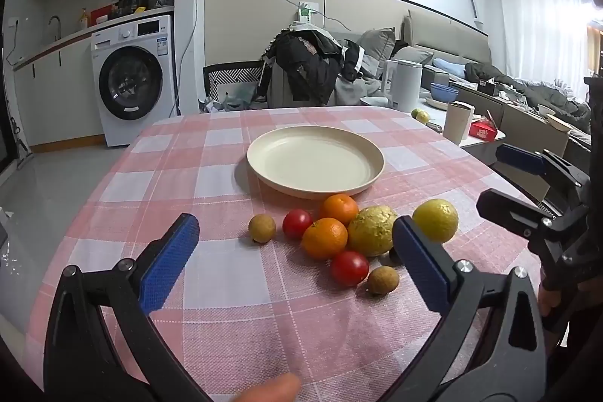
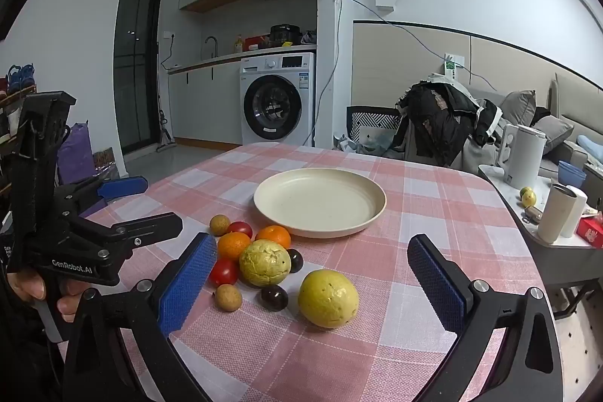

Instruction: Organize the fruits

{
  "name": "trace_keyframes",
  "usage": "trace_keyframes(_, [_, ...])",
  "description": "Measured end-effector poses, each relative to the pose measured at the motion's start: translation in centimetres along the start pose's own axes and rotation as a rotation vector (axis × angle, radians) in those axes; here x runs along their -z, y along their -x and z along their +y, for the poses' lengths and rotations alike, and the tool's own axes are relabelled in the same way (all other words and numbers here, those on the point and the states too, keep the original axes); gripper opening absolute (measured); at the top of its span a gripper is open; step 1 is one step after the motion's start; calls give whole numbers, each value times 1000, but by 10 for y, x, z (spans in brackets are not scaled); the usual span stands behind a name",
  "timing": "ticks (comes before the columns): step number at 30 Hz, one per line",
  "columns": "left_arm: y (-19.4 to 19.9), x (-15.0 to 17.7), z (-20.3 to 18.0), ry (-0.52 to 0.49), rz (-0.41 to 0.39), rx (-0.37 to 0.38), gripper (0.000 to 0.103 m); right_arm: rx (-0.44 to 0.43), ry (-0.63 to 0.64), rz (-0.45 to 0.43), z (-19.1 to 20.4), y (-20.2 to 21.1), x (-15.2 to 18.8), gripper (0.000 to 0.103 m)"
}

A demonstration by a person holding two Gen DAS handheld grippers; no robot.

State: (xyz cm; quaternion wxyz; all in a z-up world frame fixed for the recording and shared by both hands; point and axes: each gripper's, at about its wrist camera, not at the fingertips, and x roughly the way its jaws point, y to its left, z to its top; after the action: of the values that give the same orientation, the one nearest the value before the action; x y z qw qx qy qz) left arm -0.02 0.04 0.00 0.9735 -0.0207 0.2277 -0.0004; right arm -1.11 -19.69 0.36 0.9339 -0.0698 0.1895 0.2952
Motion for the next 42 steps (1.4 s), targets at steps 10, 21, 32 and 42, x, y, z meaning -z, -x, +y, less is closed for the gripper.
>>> trace_keyframes(10, [-2,2,-2,-8,3,-4,102,4,-5,-5,-1,1,0,103])
trace_keyframes(21, [-2,2,-5,-15,3,-7,102,3,-2,-3,0,0,-1,103])
trace_keyframes(32, [-2,2,-5,-14,3,-7,102,4,-1,-1,1,0,-1,103])
trace_keyframes(42, [-2,1,-4,-13,3,-6,102,5,-1,-1,1,0,-1,103])
